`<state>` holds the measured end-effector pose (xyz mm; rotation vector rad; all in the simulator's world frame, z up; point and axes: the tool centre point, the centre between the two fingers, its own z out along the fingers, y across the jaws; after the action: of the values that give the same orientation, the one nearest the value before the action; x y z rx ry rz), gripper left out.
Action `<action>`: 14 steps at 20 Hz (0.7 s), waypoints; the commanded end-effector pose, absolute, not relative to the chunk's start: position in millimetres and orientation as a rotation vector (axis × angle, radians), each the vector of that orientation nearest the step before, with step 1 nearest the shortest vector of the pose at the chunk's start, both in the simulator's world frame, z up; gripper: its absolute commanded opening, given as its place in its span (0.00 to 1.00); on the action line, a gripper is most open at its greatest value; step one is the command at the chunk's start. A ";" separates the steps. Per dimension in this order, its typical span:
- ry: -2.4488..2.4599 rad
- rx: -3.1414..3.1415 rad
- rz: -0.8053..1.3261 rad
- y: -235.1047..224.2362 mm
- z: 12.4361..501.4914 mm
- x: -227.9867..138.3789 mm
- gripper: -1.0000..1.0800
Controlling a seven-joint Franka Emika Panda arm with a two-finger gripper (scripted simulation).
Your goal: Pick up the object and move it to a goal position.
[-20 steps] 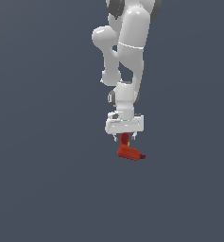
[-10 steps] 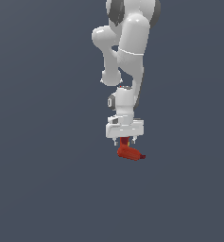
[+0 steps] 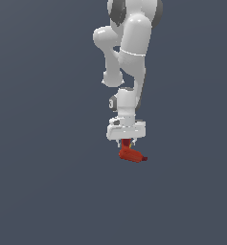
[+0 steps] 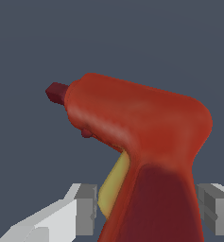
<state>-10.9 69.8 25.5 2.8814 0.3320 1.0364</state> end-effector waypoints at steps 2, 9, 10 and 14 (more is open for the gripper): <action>0.332 2.881 1.036 69.7 25.6 -11.0 0.00; 0.332 2.882 1.037 52.9 34.4 -18.2 0.00; 0.332 2.882 1.037 48.4 36.8 -20.2 0.00; 0.332 2.882 1.037 26.1 48.5 -29.6 0.00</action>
<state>-27.5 35.2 41.6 2.8849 0.3345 1.0295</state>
